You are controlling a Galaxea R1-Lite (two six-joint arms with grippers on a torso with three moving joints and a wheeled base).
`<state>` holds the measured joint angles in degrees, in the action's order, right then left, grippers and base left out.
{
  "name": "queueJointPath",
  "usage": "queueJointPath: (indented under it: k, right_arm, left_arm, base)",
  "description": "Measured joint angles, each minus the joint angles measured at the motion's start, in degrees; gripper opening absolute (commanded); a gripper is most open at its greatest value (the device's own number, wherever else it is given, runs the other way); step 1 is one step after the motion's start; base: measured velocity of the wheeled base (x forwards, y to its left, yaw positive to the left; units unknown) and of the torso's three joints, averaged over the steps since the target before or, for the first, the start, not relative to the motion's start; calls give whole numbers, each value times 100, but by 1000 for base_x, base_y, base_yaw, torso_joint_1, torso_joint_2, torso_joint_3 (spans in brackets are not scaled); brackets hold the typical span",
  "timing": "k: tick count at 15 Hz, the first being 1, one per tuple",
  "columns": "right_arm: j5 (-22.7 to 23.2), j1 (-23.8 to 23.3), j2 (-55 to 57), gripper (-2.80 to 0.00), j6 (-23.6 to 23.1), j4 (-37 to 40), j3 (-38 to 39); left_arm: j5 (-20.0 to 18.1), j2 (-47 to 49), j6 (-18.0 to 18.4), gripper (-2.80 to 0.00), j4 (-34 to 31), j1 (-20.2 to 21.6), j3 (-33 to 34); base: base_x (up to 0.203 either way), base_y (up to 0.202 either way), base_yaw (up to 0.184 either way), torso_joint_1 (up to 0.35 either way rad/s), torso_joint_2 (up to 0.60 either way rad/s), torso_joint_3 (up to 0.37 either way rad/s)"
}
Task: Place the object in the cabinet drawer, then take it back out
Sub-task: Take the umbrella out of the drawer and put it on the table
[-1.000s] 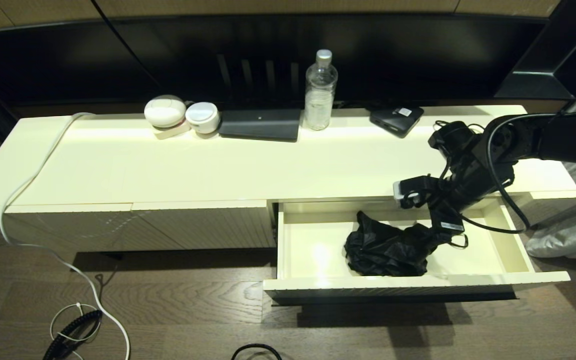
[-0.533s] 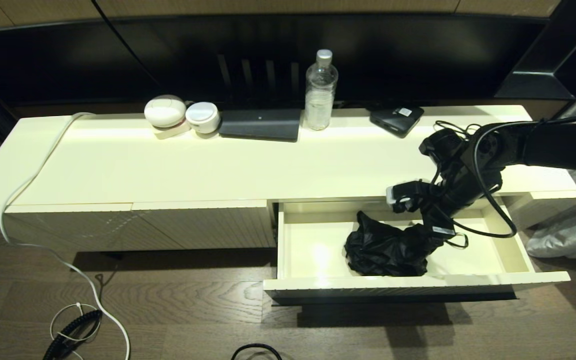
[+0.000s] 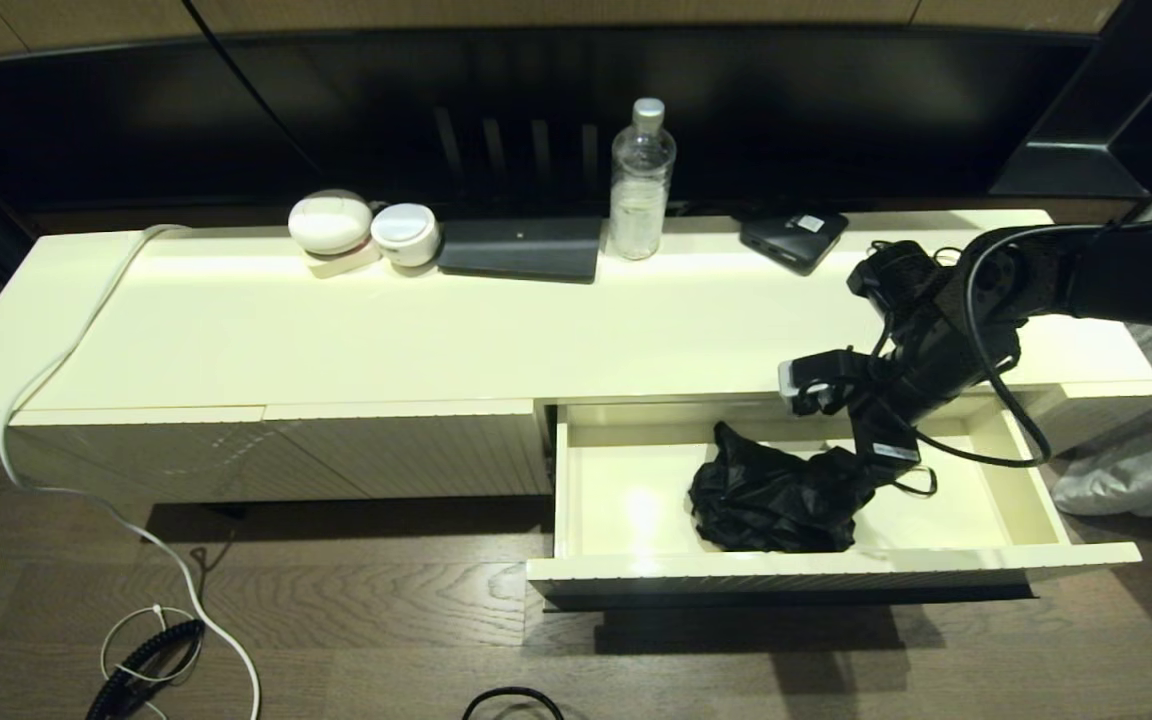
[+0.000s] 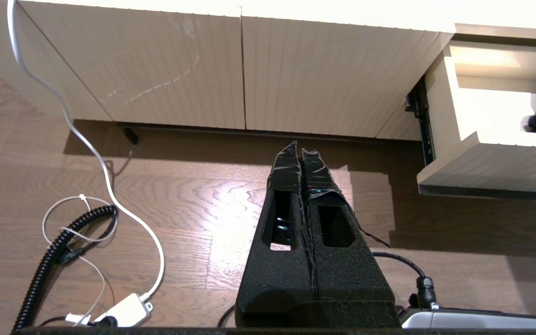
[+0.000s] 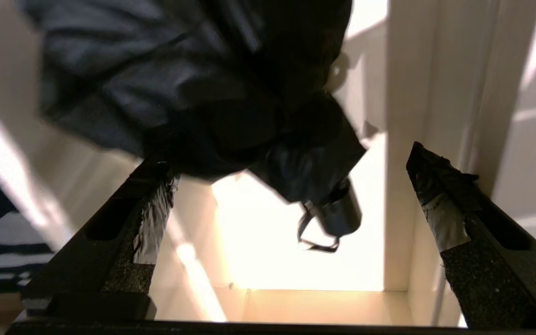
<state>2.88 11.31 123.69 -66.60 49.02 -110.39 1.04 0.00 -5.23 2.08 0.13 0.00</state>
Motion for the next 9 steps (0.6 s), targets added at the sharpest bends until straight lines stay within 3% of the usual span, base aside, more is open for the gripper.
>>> queueJointPath:
  k: [5,9]
  right_arm:
    - [236,-1,-147,0,-19,835,9]
    - [334,9,-161,0,-27,900,34]
  left_arm:
    - [-2,0,0,-280,0,0,0]
    - [-2,0,0,-280,0,2,0]
  base:
    - [0,0,0,0,0,0]
    - [0,0,0,0,0,0]
